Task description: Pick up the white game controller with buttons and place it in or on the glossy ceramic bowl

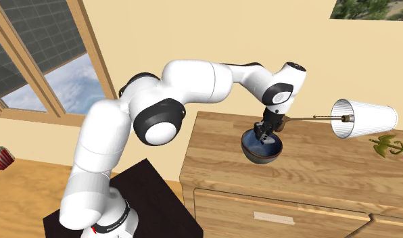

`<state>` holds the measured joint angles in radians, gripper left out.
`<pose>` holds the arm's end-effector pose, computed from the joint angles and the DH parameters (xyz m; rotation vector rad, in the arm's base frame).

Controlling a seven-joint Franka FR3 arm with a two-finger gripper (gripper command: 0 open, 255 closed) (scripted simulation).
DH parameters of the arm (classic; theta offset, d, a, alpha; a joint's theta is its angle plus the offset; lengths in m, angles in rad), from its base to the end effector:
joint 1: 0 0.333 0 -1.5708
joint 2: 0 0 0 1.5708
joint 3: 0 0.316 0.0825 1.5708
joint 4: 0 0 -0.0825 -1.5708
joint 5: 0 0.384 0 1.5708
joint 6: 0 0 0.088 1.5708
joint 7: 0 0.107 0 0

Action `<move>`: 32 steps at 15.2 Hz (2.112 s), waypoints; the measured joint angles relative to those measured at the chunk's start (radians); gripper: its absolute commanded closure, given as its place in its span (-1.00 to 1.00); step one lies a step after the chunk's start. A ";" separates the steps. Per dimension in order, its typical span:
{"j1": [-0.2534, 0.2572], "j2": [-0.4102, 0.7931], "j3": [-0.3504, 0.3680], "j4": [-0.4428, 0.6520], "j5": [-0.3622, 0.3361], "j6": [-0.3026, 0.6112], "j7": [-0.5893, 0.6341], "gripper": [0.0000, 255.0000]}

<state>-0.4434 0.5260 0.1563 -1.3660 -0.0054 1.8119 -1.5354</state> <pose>0.6643 -0.2182 0.4117 -2.4796 -1.7550 -0.0198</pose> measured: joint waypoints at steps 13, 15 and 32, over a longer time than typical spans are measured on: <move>0.010 -0.002 0.004 0.120 0.000 -0.123 0.013 1.00; 0.011 -0.002 0.004 0.099 -0.001 -0.101 0.014 1.00; 0.007 0.014 0.001 -0.027 -0.002 0.041 0.009 1.00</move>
<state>-0.4360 0.5405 0.1577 -1.3925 -0.0075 1.8526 -1.5268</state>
